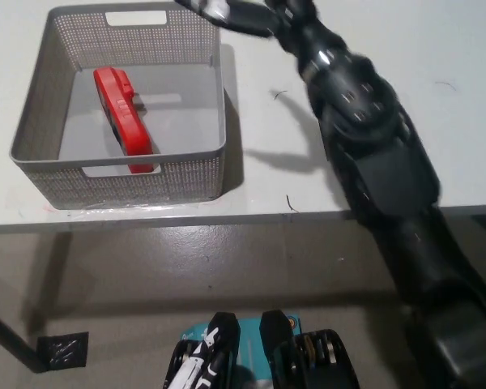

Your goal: Use the right hand to pick up a multimeter on the right side and put it into a container on the left side

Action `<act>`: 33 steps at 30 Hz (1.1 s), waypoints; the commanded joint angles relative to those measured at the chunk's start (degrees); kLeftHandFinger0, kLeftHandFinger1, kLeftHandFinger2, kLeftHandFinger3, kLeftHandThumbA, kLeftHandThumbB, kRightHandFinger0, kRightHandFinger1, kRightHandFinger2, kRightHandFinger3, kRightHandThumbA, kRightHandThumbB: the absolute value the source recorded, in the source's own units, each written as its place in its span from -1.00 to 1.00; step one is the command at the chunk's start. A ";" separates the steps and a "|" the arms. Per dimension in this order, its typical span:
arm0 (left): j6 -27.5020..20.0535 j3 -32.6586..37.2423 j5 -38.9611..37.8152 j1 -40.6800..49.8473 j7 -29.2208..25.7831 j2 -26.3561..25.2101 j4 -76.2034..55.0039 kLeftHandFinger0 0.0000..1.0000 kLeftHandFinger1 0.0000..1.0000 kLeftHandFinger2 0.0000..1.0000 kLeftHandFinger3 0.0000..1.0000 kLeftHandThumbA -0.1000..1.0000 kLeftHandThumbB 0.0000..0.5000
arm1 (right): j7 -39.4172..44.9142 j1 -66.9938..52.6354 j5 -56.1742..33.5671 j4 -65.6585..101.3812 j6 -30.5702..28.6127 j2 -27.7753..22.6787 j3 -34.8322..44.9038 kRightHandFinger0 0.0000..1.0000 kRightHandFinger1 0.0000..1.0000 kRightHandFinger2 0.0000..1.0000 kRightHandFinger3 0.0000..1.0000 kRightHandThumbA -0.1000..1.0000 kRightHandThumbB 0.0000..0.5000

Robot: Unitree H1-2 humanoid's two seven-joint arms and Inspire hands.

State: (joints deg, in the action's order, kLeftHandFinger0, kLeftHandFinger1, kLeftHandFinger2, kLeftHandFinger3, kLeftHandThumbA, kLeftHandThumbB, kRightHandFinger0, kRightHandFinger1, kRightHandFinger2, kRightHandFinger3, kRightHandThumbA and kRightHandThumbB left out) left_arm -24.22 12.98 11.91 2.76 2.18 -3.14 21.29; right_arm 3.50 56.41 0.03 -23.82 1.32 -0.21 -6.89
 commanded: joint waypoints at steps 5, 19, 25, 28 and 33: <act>-2.71 0.19 0.37 0.57 -0.98 0.12 -1.50 1.00 1.00 1.00 1.00 1.00 0.62 | 4.68 -27.96 2.70 60.49 -1.49 -5.73 -3.87 1.00 1.00 1.00 1.00 1.00 0.78; -2.71 -1.20 -2.68 -5.24 -1.30 1.72 -8.33 1.00 1.00 1.00 1.00 1.00 0.79 | 3.20 -53.33 9.65 56.32 -17.25 -3.83 -11.71 1.00 1.00 1.00 1.00 1.00 0.61; -2.71 -1.53 -2.56 -7.45 -1.04 2.19 -10.11 1.00 1.00 1.00 1.00 1.00 0.83 | 2.11 -55.71 10.48 50.20 -18.98 -4.50 -11.44 1.00 1.00 1.00 1.00 1.00 0.74; -2.09 -1.79 -2.66 -8.07 -0.66 2.35 -11.05 1.00 1.00 1.00 1.00 1.00 0.93 | 1.53 -56.71 10.25 45.26 -19.43 -4.59 -11.29 1.00 1.00 1.00 1.00 1.00 0.69; -1.77 -1.91 -2.09 -8.86 -0.85 2.87 -11.29 1.00 1.00 1.00 1.00 1.00 0.88 | 0.73 -57.84 11.15 38.95 -20.63 -5.23 -10.26 1.00 1.00 1.00 1.00 1.00 0.70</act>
State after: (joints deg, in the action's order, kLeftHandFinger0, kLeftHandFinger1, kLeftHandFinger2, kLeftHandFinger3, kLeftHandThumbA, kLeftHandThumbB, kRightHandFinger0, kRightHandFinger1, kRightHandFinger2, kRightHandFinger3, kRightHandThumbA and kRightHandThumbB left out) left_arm -24.26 11.73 10.61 -4.81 2.14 -1.20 12.34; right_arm 4.63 -1.01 8.27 17.66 -11.83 -4.76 -17.28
